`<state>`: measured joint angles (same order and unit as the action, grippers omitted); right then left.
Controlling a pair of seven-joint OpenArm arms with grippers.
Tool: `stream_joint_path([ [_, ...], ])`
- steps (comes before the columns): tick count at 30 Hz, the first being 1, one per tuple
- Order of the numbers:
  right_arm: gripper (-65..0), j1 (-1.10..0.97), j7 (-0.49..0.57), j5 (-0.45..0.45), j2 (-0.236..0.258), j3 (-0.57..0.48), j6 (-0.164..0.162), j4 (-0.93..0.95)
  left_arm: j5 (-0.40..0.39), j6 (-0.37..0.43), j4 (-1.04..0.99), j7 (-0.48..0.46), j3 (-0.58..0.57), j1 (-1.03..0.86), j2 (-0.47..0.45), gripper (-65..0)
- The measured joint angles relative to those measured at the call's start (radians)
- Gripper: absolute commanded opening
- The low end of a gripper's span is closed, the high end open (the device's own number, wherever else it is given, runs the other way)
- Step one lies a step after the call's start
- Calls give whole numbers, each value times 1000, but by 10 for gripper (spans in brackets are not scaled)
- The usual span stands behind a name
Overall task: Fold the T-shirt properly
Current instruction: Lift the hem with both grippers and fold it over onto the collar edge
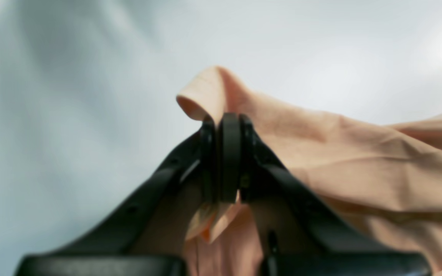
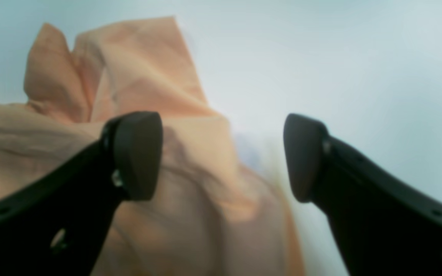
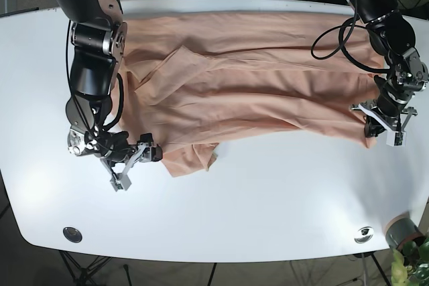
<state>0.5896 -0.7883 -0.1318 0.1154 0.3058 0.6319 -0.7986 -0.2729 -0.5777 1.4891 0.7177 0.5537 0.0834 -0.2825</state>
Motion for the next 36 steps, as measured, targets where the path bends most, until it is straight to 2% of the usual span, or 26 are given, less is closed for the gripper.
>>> stream_joint_path([
  [2,-182,5,13,21,-12,0,-3,26,-1,0,-1,0,0,0,0,-650],
  [5,-274,0,42,41,-27,0,-2,33,-1,0,-2,0,0,0,0,-650],
  [7,-422,0,49,53,-32,1,-1,34,-1,0,-2,0,0,0,0,-650],
  [10,-609,-1,52,54,-32,1,-8,34,0,0,-2,0,0,0,0,-650],
  [11,-636,0,52,54,-32,2,-16,34,0,0,-2,0,0,0,0,-650],
  [14,-614,0,53,51,-32,1,-26,34,0,0,-2,0,1,2,0,-650],
  [21,-631,-5,42,49,-16,2,-21,2,-6,-1,-2,0,2,7,0,-650],
  [27,-631,-30,-59,42,2,4,-18,-198,-17,-7,46,8,4,48,7,-650],
  [36,-631,-169,-241,23,-6,4,-8,-611,-17,-8,98,1,0,45,7,-650],
])
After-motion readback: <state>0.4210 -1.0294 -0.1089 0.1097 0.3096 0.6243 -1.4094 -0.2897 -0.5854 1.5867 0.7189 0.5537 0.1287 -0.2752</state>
